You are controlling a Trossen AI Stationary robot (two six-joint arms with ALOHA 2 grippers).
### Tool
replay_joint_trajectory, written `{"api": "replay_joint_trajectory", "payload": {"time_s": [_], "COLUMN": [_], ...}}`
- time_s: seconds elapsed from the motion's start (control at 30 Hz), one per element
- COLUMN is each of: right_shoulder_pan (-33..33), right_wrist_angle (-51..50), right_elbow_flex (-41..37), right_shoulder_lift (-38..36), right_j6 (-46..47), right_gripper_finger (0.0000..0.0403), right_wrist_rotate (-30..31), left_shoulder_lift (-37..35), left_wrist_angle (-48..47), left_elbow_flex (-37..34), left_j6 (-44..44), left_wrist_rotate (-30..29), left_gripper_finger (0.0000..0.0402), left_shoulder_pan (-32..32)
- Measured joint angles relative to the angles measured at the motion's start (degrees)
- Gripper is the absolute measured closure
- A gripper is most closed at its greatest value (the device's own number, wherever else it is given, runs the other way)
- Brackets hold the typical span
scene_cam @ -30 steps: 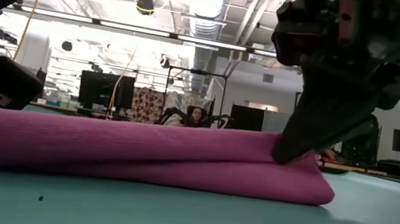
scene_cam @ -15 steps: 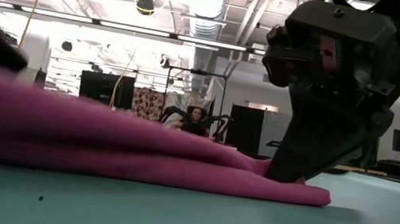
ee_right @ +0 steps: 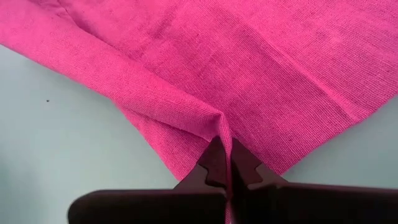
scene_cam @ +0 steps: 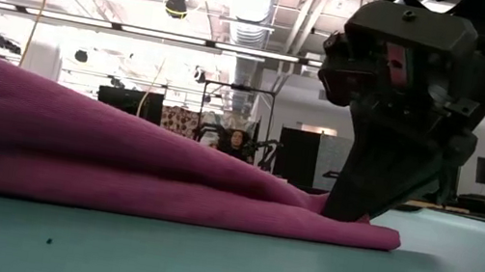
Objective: Roll towel
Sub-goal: Roll the pink towel
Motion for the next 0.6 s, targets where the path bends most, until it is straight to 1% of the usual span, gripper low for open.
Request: {"api": "replay_joint_trajectory", "payload": {"time_s": [0.13, 0.23, 0.33, 0.37, 0.4, 0.5, 0.6], "right_shoulder_pan": [0.0, 0.1, 0.2, 0.2, 0.3, 0.8, 0.7], "right_wrist_angle": [0.0, 0.1, 0.2, 0.3, 0.3, 0.6, 0.7], "right_elbow_flex": [0.0, 0.0, 0.0, 0.0, -0.1, -0.1, -0.1], "right_shoulder_lift": [0.0, 0.0, 0.1, 0.1, 0.1, 0.1, 0.1], "right_j6": [-0.1, -0.5, -0.7, -0.7, -0.7, -0.7, -0.8], "right_gripper_finger": [0.0395, 0.0395, 0.0395, 0.0395, 0.0395, 0.0395, 0.0395], "right_wrist_rotate": [0.8, 1.2, 1.7, 2.0, 2.3, 3.2, 3.3], "left_shoulder_lift": [4.1, 6.7, 7.9, 7.9, 7.9, 7.9, 7.9], "left_wrist_angle": [-10.5, -12.1, -12.6, -12.6, -13.0, -15.4, -17.6], "left_elbow_flex": [7.8, 10.8, 11.2, 10.9, 10.8, 10.8, 10.7], "left_j6": [-0.9, 1.1, 1.3, 1.2, 0.8, -0.6, -2.0], "left_wrist_rotate": [-0.7, 0.2, 4.7, 5.3, 5.0, 0.7, 0.1], "left_gripper_finger": [0.0402, 0.0401, 0.0401, 0.0401, 0.0401, 0.0402, 0.0402], "left_shoulder_pan": [0.1, 1.5, 3.4, 3.9, 4.3, 4.9, 5.8]}}
